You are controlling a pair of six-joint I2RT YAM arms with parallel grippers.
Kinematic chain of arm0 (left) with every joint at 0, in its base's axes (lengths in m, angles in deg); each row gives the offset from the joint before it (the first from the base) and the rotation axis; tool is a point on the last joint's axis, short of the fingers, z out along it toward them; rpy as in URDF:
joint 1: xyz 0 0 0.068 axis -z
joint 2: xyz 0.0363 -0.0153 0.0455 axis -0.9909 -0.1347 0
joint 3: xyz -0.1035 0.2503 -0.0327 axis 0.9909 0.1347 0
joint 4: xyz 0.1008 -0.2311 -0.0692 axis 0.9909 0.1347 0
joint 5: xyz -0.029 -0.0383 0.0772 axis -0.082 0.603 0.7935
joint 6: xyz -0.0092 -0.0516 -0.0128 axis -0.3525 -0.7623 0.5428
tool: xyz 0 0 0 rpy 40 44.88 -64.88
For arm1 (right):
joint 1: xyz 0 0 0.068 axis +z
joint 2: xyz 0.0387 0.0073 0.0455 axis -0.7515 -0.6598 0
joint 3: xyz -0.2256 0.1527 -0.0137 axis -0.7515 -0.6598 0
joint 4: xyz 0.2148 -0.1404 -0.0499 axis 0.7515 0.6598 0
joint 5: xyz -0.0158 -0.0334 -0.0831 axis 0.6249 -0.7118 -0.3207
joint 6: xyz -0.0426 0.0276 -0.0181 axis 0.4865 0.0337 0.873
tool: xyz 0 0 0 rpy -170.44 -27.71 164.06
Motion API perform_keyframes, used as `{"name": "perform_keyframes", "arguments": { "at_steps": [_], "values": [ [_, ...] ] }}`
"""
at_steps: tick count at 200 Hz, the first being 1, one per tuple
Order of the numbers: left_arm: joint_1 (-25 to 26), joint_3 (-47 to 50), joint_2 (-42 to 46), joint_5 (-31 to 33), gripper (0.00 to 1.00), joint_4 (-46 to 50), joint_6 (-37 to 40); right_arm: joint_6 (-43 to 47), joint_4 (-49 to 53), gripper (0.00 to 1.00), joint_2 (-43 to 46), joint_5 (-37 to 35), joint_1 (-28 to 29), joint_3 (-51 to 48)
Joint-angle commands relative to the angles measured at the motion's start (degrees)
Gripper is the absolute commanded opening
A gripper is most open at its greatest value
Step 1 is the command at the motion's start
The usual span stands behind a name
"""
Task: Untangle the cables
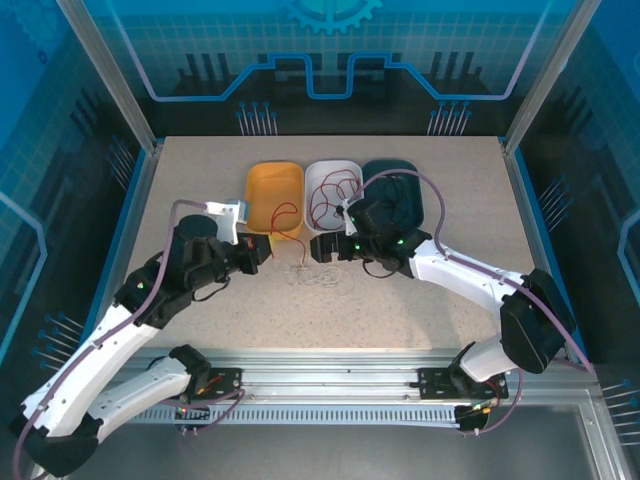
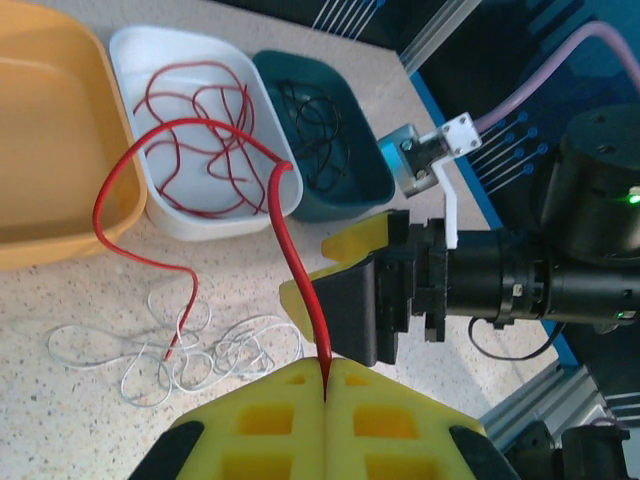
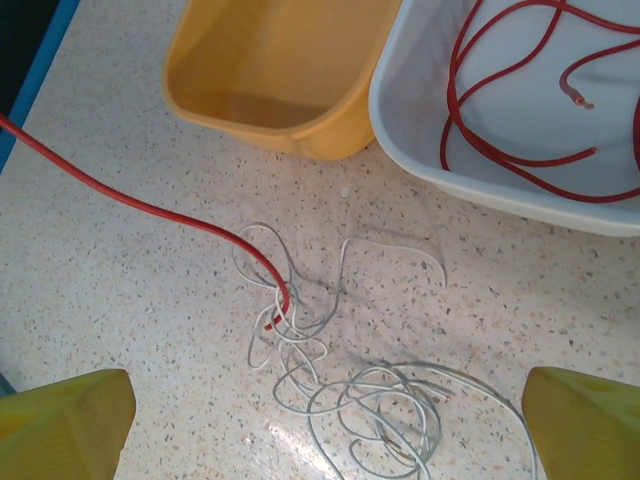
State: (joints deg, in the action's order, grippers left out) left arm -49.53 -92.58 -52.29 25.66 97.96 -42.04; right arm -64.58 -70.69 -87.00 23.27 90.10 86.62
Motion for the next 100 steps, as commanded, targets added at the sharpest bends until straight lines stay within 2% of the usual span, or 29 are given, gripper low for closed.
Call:
{"name": "perform_keyframes", "arguments": {
  "at_steps": [1,46,100],
  "values": [
    [-0.5,0.5,2.6,3.2,0.00,-2.0,1.6,0.0,-1.0,1.00,0.1,-0.9,0.6,-0.1],
    [-0.4,1.5,7.6,5.2,0.00,-3.6,2.8,-0.3,1.7,1.00,1.1,-4.7,0.7,-0.2],
    [-0.4,6.8,12.3,3.0,0.00,-12.5,3.4,0.8,-0.5,1.00,1.2,-2.5,1.0,-0.2]
  ]
}}
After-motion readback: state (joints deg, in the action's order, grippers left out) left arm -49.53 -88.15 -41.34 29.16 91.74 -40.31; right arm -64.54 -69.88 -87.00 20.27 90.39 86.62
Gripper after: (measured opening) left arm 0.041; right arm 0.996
